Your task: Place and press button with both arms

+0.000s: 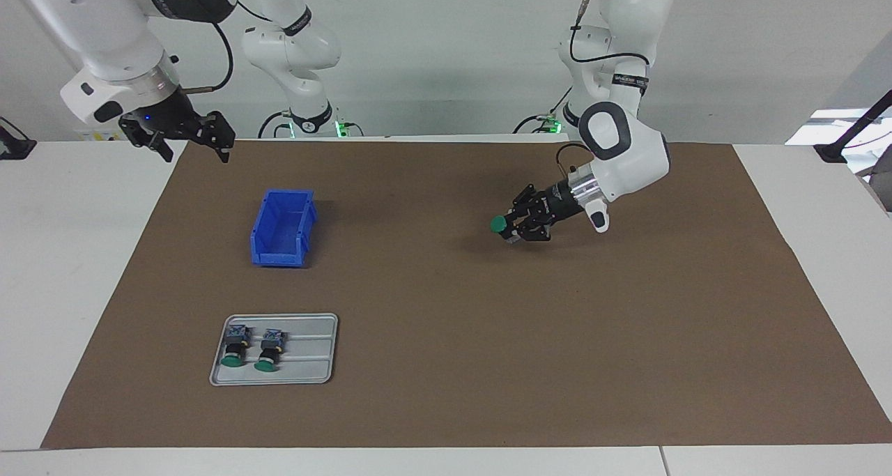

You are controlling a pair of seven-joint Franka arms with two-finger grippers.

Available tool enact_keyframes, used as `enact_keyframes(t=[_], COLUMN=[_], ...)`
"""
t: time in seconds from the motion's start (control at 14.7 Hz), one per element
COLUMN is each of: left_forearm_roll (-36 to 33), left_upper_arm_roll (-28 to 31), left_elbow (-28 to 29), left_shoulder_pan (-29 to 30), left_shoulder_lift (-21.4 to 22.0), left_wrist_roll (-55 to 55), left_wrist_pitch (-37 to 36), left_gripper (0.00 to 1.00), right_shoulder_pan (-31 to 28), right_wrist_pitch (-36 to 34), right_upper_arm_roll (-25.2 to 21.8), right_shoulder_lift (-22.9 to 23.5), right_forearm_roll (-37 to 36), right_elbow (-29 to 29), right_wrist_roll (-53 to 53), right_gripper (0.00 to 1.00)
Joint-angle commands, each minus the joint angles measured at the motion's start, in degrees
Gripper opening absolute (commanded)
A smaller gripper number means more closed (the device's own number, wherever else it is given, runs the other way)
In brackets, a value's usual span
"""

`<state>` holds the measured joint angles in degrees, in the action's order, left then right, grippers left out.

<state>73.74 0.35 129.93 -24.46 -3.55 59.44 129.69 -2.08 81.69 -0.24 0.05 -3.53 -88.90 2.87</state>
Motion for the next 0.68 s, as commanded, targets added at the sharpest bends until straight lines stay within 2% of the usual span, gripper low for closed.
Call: enact_keyframes(t=[0.0,0.61], left_forearm_roll=[5.17,21.16], left_upper_arm_roll=[-0.27,-0.18], left_elbow=[3.84,8.14], left_shoulder_pan=[3.01,5.39], left_shoulder_lift=[1.62,-3.21], left_wrist_roll=[-7.3,-26.38], left_wrist_pitch=[-2.33,-7.87], left_gripper=[0.01,0.01], right_shoulder_pan=[-0.47,-0.47], right_wrist_pitch=[-0.04,-0.04], right_upper_arm_roll=[0.24,0.33], right_shoulder_lift=[-1.1,-1.1], right_forearm_roll=[0.19,0.19], right_elbow=[-1.28,-1.28], right_wrist_roll=[0.74,0.74], right_gripper=[0.99,0.99])
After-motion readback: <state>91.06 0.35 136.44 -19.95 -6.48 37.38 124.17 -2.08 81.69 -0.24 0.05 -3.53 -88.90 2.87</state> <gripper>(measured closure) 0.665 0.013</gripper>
